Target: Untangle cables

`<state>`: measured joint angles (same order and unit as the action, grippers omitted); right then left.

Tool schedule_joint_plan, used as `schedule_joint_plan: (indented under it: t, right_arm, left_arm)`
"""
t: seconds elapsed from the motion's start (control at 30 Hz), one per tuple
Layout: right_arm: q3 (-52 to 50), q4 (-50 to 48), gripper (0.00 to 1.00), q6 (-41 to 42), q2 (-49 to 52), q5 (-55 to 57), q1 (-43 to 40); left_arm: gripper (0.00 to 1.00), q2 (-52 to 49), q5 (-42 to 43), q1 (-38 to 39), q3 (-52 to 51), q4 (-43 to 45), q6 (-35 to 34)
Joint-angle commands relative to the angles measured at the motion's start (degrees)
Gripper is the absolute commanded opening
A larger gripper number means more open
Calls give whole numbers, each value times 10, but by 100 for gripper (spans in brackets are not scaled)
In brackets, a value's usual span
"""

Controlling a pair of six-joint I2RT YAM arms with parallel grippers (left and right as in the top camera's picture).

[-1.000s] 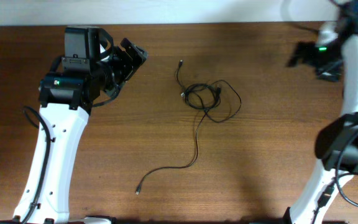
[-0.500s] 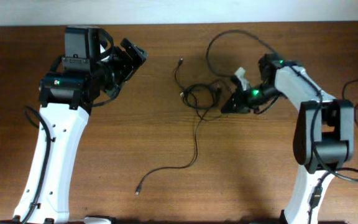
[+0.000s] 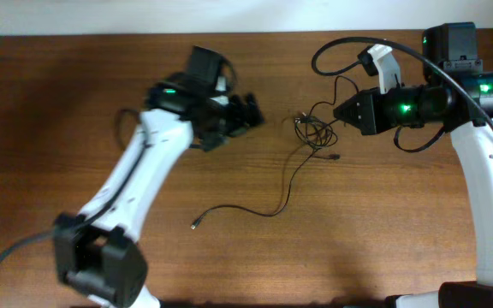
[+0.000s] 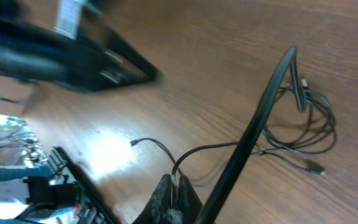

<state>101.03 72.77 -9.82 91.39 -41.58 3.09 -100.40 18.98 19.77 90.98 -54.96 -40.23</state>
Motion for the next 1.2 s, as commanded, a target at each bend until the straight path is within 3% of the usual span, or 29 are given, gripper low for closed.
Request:
schedule_joint_plan:
  t: [0.0,0.13,0.27,0.37,0.43,0.5,0.53,0.57,0.6,0.67,0.77,0.8,0.87,0.9,0.97,1.03,1.17]
  right_arm:
    - [11,-1,4,2,-1,-28,3]
    - [118,3,4,10,-1,-28,3]
    - [315,12,4,43,-1,-7,-3]
    - [453,4,4,44,-1,122,-32]
    - [521,3,4,91,-1,261,-68]
    - [536,6,4,110,-1,336,-97]
    - [533,10,4,111,3,356,-110]
    - [533,10,4,140,7,364,-117]
    - [533,9,4,178,12,263,-119]
    - [533,-1,4,122,38,18,-94]
    - [533,-19,4,-122,112,-305,-71]
    - [533,-21,4,-122,136,-262,-71]
    - [533,-32,4,-55,173,13,-73]
    - [533,-68,4,-16,180,171,-77]
    - [533,-162,4,-2,180,334,-87]
    - [532,-186,4,-2,190,365,-100]
    - [513,-174,4,15,324,369,-126]
  left_arm:
    - [99,-88,70,60,-1,74,41]
    - [99,-167,109,111,-1,170,43]
    - [99,-237,86,163,-1,290,22]
    - [99,-256,48,163,-1,285,12]
    - [97,-256,16,162,-1,285,12]
    - [78,-256,0,156,-1,285,12]
    - [56,-256,-4,145,-1,284,12]
    - [41,-256,-4,136,-1,282,12]
    - [33,-256,-3,123,-1,273,12]
    - [33,-256,12,105,-1,269,12]
    - [36,-256,17,101,-1,255,12]
    - [37,-256,17,101,-1,255,12]
    - [37,-256,16,101,-1,247,13]
    - [37,-256,15,101,-1,235,13]
    - [38,-256,15,101,-1,227,13]
    - [40,-256,16,101,-1,227,12]
    - [40,-256,16,101,-1,210,13]
